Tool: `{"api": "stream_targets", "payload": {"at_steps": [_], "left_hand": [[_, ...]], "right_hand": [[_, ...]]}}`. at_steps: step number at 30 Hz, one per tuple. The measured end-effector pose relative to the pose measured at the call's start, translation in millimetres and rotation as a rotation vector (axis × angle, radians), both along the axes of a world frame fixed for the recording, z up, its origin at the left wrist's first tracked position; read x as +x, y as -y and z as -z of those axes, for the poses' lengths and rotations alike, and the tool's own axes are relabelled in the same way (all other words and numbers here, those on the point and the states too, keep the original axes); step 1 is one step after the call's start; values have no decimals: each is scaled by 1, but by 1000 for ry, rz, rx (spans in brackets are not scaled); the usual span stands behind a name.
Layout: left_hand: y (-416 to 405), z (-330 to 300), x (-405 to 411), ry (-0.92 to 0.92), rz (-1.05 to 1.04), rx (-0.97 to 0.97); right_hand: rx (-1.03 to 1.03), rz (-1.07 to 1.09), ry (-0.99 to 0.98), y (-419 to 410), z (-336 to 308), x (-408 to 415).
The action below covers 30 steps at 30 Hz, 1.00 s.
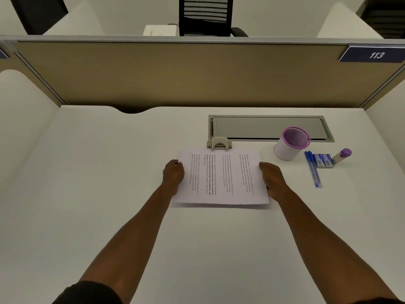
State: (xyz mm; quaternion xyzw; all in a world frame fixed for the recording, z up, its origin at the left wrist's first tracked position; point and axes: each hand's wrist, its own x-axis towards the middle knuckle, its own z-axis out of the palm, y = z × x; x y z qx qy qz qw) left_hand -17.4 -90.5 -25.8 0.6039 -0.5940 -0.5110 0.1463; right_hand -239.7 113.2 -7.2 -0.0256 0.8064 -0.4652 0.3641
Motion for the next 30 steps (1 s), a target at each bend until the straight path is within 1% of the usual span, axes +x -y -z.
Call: {"api": "stream_targets", "payload": {"at_steps": [6,13,24,30], "left_hand": [[2,3,0,40,-2,-53],[6,4,1,97,13,-117],[1,0,5,57,-7,-108],[-4,-7,2,67,35,-215]], "right_hand": [[13,28,-49,2,0,-1],[19,1,-81,4,-4,3],[-38,25,-71,0,-3,4],[-28,-4,-131,10,-6,2]]}}
